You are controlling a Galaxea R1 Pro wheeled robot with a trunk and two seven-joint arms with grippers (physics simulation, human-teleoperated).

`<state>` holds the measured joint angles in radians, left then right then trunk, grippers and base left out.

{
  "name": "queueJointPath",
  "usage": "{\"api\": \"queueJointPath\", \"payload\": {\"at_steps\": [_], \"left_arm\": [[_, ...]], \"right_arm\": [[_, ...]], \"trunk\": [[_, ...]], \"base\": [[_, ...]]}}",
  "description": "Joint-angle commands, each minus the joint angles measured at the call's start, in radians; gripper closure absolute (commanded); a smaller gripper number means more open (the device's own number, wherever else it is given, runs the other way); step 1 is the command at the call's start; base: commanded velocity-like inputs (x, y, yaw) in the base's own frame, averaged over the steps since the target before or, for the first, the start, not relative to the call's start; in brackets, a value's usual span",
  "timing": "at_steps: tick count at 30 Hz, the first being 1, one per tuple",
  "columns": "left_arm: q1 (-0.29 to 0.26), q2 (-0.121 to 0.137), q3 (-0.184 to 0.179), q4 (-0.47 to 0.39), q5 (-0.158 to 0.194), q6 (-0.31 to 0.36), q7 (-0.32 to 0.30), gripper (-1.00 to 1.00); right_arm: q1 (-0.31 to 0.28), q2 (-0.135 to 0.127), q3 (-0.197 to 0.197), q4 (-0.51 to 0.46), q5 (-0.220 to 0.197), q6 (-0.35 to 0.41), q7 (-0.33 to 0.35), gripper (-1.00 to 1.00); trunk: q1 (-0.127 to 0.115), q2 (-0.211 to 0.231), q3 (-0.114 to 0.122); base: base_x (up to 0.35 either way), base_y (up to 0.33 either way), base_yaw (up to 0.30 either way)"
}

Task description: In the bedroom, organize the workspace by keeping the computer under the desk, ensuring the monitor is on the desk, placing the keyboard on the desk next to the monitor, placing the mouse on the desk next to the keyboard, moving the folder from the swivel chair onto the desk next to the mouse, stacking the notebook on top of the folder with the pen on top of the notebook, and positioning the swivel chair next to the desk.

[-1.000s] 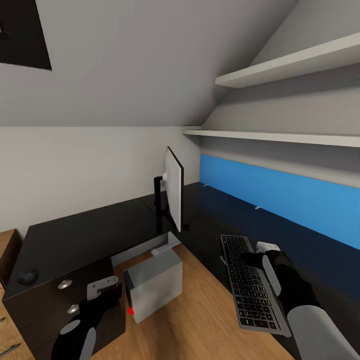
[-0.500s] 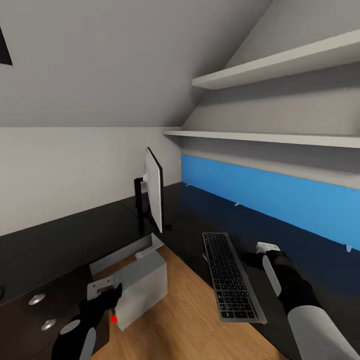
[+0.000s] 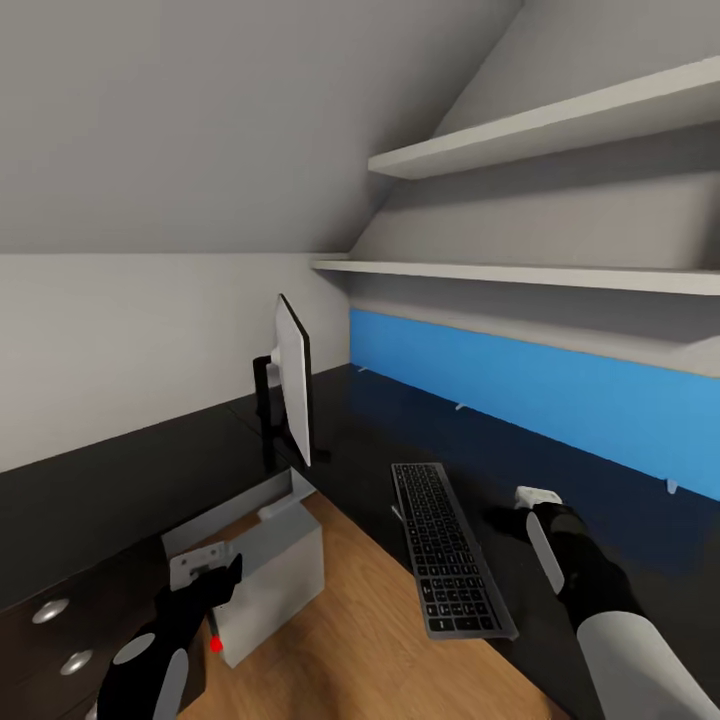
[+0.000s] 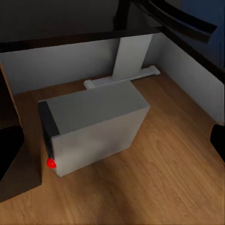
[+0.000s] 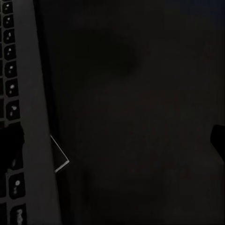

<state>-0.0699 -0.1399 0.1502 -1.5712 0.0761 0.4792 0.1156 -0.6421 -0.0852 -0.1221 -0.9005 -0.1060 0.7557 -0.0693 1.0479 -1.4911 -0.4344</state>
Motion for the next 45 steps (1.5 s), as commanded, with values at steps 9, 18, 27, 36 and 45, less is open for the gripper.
{"api": "queueJointPath", "payload": {"at_steps": [9, 18, 27, 36, 45], "left_arm": [[-0.001, -0.001, 0.000, -0.009, 0.008, 0.005, 0.005, -1.00], [-0.001, -0.001, 0.000, -0.009, 0.008, 0.006, 0.005, -1.00], [-0.001, -0.001, 0.000, -0.008, 0.008, 0.006, 0.006, -1.00], [-0.001, 0.000, 0.000, -0.002, 0.007, 0.006, 0.006, -1.00], [-0.001, 0.001, 0.001, -0.001, 0.008, 0.006, 0.006, -1.00]], "right_arm": [[-0.001, -0.001, -0.002, 0.087, -0.009, -0.002, -0.008, -1.00], [-0.001, -0.001, -0.002, 0.100, -0.009, -0.016, -0.046, -1.00], [-0.001, 0.000, 0.004, 0.101, -0.008, -0.016, -0.060, -1.00], [-0.001, 0.002, 0.009, 0.114, -0.007, -0.014, -0.061, -1.00], [-0.001, 0.005, 0.012, 0.135, 0.012, -0.012, -0.074, -1.00]], "trunk": [[0.035, -0.064, -0.029], [0.069, -0.127, -0.058], [0.084, -0.155, -0.070], [0.084, -0.155, -0.070], [0.084, -0.155, -0.070]], "base": [[0.000, 0.000, 0.000], [0.000, 0.000, 0.000], [0.000, 0.000, 0.000], [-0.002, 0.002, 0.000], [-0.111, 0.093, 0.000]]}}
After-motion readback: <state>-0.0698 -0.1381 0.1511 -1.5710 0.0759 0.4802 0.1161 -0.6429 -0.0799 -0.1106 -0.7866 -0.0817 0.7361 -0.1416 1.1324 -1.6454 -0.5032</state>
